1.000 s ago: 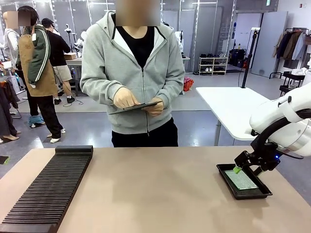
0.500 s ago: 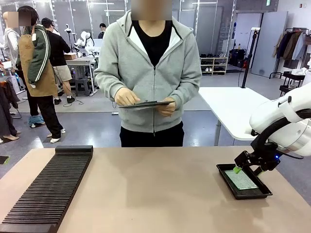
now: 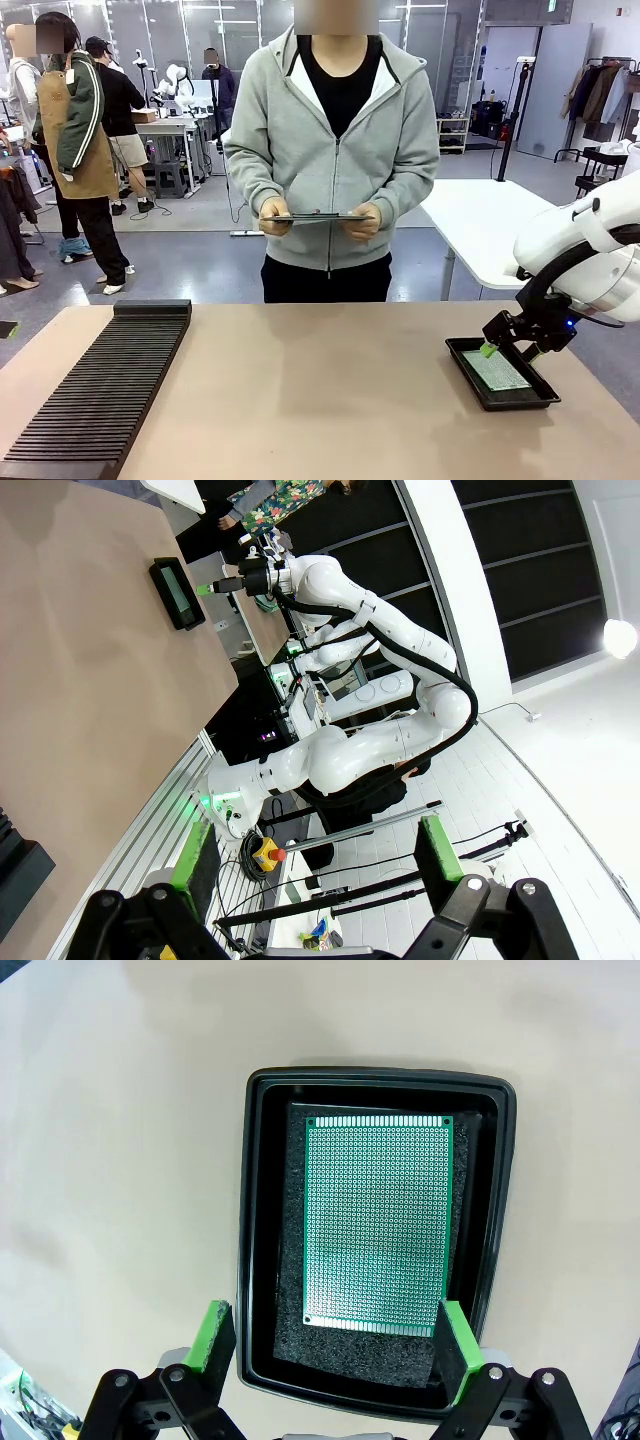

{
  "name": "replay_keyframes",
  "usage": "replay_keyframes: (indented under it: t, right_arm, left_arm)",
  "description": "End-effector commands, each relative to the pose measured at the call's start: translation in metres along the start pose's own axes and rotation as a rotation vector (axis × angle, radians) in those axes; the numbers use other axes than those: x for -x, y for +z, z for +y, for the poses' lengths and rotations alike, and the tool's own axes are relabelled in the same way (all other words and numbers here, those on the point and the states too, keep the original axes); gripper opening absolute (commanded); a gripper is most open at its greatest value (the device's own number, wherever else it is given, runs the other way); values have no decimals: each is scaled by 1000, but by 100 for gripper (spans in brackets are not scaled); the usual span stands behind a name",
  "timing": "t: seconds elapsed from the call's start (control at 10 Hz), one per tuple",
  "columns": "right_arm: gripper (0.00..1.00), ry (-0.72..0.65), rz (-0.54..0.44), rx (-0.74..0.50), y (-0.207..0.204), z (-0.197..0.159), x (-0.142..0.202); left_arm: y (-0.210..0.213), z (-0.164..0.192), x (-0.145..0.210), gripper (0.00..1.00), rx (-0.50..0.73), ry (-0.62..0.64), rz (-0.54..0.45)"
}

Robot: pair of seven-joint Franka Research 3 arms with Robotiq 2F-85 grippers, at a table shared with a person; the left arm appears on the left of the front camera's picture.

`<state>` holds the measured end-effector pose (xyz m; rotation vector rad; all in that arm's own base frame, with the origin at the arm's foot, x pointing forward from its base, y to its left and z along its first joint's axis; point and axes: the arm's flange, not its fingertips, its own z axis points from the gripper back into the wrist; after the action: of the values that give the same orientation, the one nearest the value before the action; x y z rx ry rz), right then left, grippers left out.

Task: Inspect the PCB.
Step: Place the Blank PCB in the ESD tray.

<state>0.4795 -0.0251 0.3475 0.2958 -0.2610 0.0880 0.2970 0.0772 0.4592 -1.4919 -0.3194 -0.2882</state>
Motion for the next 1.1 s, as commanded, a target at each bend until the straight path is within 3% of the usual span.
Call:
replay_keyframes:
  t: [0.0, 1.0]
  right_arm:
    - [100, 5, -7, 5, 1, 0, -1]
    - [100, 5, -7, 5, 1, 0, -1]
  left_arm:
    - [1, -1, 0, 100, -1, -1, 1]
    - [1, -1, 0, 100, -1, -1, 1]
